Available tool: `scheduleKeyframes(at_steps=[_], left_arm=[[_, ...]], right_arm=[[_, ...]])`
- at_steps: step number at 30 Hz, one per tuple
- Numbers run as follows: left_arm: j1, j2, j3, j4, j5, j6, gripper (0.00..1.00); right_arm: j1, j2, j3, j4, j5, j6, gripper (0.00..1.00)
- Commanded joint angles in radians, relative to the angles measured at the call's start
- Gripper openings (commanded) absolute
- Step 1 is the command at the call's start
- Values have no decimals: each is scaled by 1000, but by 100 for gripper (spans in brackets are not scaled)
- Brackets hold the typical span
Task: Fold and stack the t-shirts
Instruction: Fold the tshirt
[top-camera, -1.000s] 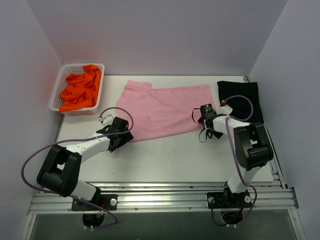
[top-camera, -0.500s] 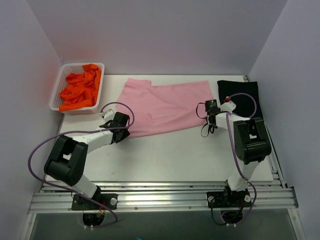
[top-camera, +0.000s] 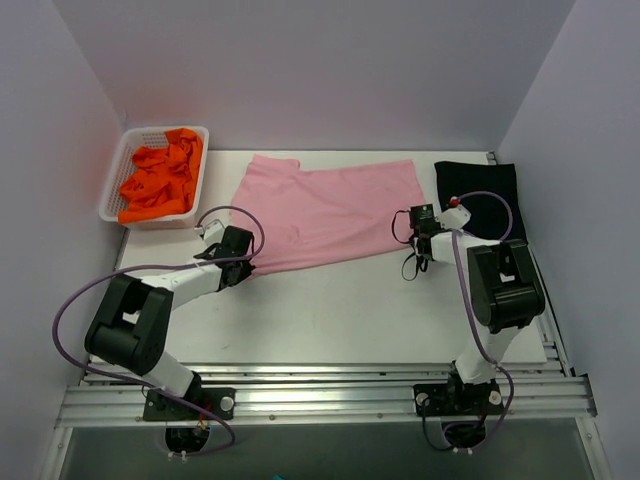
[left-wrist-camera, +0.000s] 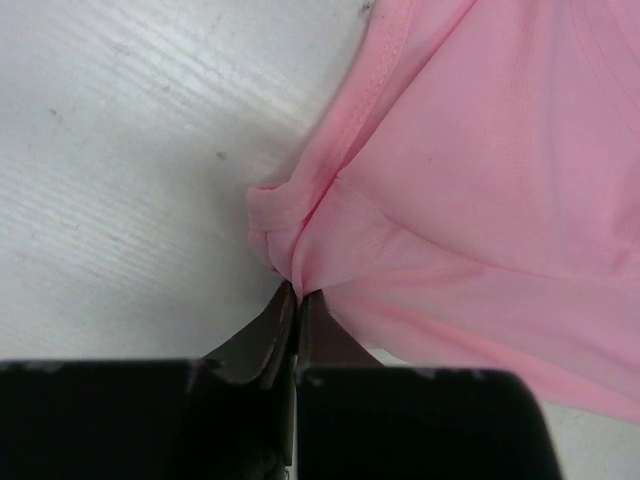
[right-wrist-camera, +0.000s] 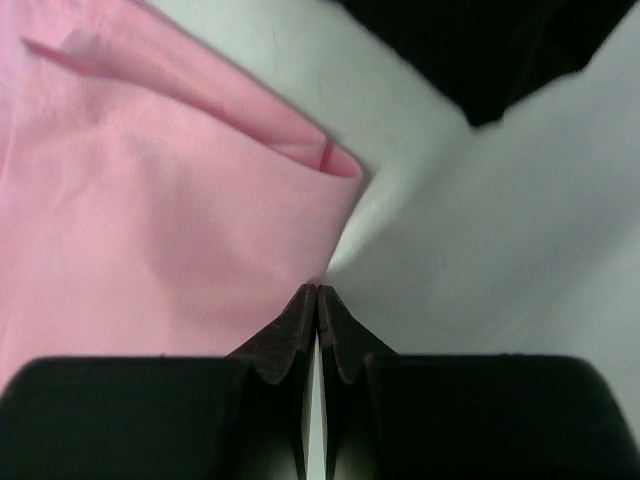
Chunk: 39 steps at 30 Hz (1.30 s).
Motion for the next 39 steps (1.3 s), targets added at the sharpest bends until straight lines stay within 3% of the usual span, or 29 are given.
scheduleKeyframes(at_steps=[1, 6, 17, 26, 28, 29, 30, 31, 32, 34, 35, 36, 37, 39], left_arm=[[-24, -94, -39, -41, -13, -15, 2], [-51, -246, -72, -121, -19, -32, 2], [-77, -595, -170, -352, -26, -52, 2], [-110, -767, -249, -484, 10, -86, 2], [-126, -794, -259, -525, 48, -92, 13], [-135, -827, -265, -526, 66, -92, 29], [-146, -846, -266, -535, 95, -93, 66], [-168, -858, -260, -541, 100, -101, 83], [-176, -878, -250, -546, 102, -104, 95], [-184, -875, -169, -555, 59, -87, 94], [-183, -845, -129, -562, 31, -60, 94], [-181, -822, -83, -569, 1, -47, 94], [-181, -795, -35, -567, -63, -29, 94], [-172, -710, 75, -524, -111, 31, 94]], right_arm=[[74, -68, -75, -147, 1, 25, 0], [140, -201, -160, -184, 41, 72, 0], [234, -581, -251, -486, 151, 157, 0], [265, -790, -312, -644, 162, 200, 0], [286, -830, -308, -685, 157, 226, 0], [318, -844, -306, -688, 154, 233, 0], [333, -858, -290, -707, 162, 253, 0], [347, -867, -277, -713, 173, 264, 0], [369, -882, -262, -714, 182, 266, 12], [380, -866, -210, -656, 206, 218, 44], [381, -849, -185, -630, 208, 191, 76], [381, -822, -155, -581, 208, 157, 91], [381, -756, -76, -561, 223, 105, 98], [375, -673, 18, -506, 231, 38, 100]])
